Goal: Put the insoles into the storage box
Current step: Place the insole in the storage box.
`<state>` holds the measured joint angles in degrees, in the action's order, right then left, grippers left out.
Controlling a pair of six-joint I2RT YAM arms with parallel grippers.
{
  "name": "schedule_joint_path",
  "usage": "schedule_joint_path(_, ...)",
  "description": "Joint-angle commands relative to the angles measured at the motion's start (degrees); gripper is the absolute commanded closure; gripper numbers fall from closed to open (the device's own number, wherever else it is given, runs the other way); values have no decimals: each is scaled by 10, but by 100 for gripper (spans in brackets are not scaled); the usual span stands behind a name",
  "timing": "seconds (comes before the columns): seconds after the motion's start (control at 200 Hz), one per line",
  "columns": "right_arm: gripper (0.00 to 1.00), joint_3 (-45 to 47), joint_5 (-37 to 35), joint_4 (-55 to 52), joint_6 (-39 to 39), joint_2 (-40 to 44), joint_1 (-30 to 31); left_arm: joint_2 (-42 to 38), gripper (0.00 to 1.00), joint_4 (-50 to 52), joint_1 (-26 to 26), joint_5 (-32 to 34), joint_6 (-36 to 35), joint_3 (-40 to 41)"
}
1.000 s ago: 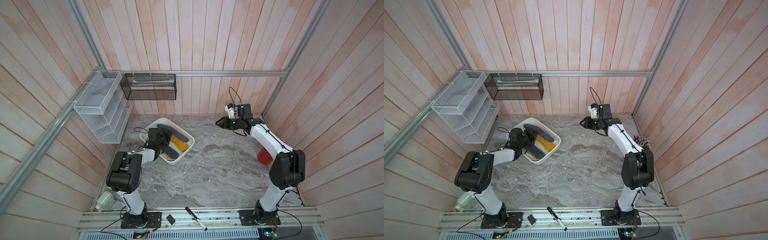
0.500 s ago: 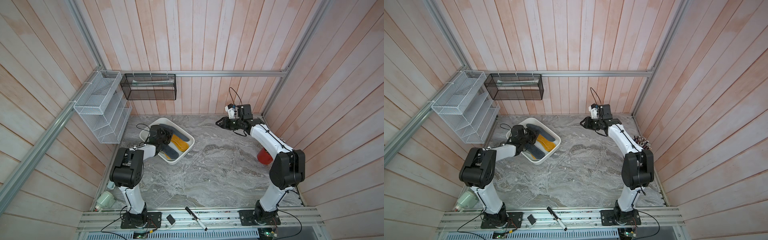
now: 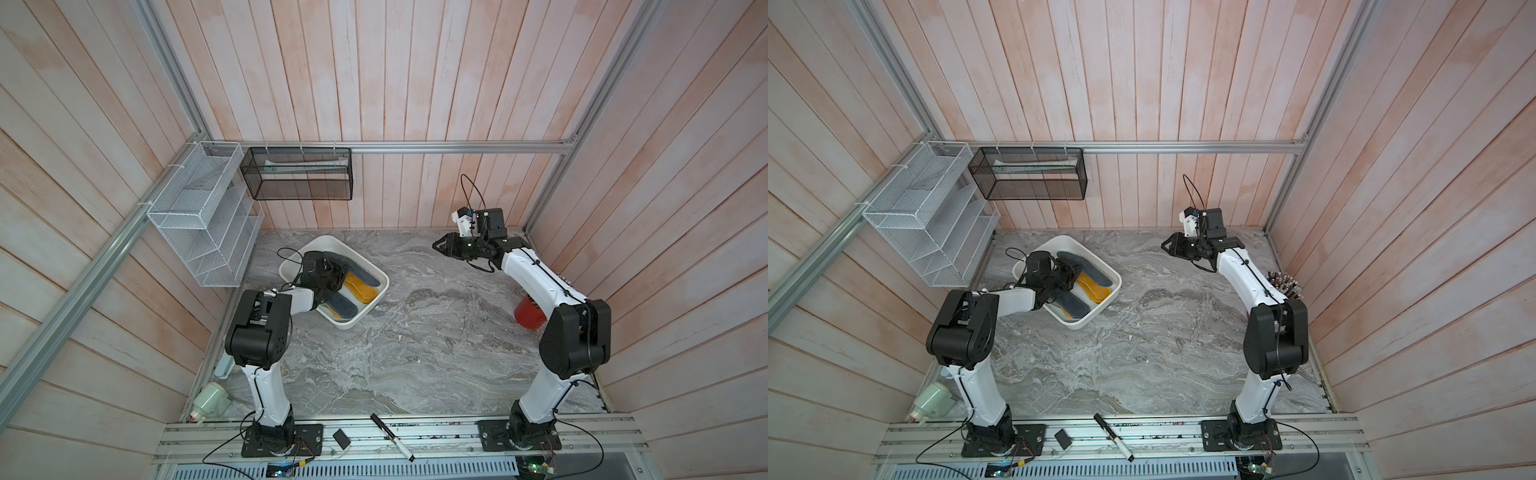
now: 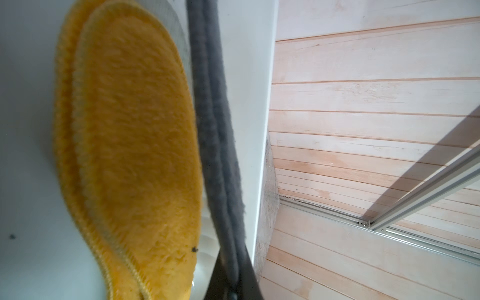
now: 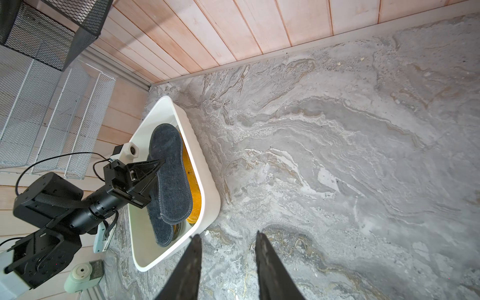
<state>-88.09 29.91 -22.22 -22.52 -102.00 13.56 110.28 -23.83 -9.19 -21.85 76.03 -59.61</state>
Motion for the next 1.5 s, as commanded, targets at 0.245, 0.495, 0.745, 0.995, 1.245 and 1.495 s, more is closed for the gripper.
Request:
schedule_joint_path(0.245,62,4,7,9,-2,3,-3,26,93,2,8,-24,-24,-34)
schedule_joint_path(0.495,60,1,12,10,-2,-4,-5,29,86,24,8,-31,-31,-35)
schedule_joint_path(0.745,59,0,15,10,-2,-5,-7,37,85,27,8,-39,-35,-32)
schedule_joint_path(0.995,58,1,15,9,-1,-6,-9,37,85,40,9,-42,-35,-33)
schedule_joint_path(1.245,57,0,15,10,-2,-9,-11,27,84,65,10,-38,-37,-33)
schedule_joint_path(1.495,56,0,15,10,-2,-9,-11,9,77,117,11,-18,-42,-36)
